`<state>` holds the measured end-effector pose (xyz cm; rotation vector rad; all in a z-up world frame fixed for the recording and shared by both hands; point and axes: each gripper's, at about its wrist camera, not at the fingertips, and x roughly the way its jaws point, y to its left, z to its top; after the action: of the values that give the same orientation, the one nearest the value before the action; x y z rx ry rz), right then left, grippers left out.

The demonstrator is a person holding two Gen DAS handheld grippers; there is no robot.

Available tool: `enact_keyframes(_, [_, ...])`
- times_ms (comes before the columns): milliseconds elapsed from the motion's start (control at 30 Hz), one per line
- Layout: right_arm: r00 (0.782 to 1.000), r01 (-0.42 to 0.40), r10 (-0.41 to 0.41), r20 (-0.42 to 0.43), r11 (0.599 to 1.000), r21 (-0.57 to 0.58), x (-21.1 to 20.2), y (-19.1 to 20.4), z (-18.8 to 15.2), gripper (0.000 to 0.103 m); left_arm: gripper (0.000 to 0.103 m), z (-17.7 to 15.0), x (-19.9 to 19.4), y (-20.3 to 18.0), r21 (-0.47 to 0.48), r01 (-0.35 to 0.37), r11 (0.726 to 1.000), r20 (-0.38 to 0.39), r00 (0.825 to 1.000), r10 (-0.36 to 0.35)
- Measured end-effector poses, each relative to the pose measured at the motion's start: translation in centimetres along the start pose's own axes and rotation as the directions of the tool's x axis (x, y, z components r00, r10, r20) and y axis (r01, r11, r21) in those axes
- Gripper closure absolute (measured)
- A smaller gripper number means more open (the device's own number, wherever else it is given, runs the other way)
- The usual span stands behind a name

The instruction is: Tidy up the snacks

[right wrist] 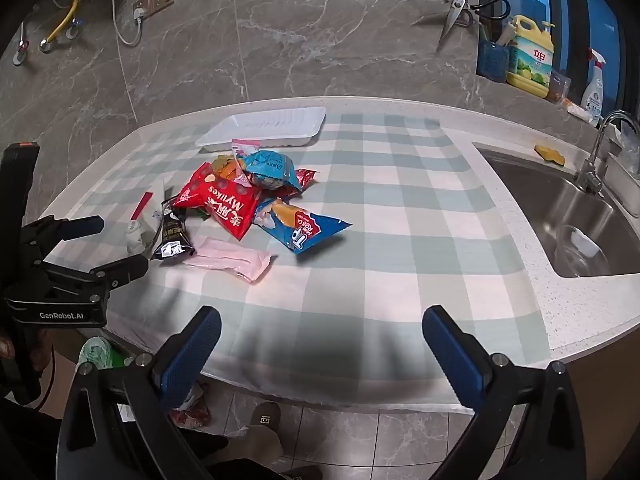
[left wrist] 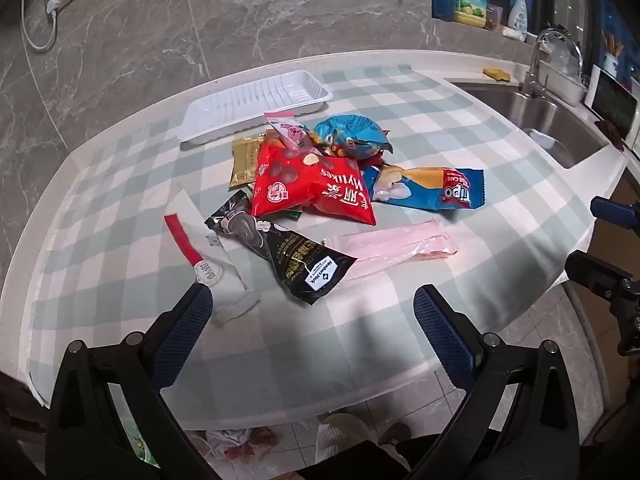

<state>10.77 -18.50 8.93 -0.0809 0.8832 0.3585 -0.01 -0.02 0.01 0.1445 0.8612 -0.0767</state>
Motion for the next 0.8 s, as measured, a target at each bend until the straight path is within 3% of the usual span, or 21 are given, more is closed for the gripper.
enact_keyframes(267, [1.000, -0.003, 0.003, -0.007, 1.000, 0.001, 0.1, 0.0, 0.1, 0.000, 0.001, 0.0, -0.4, -0.2, 0.007, 0.021, 1.000, 0.002, 1.000, -0.021])
enact_keyframes(800, [1.000, -0.004, 0.004, -0.010, 1.000, 0.003, 0.5, -0.1, 0.2, 0.000, 0.001, -0.2, 0.7, 0.5, -0.005, -0.007, 1.000, -0.009, 1.000, 0.007])
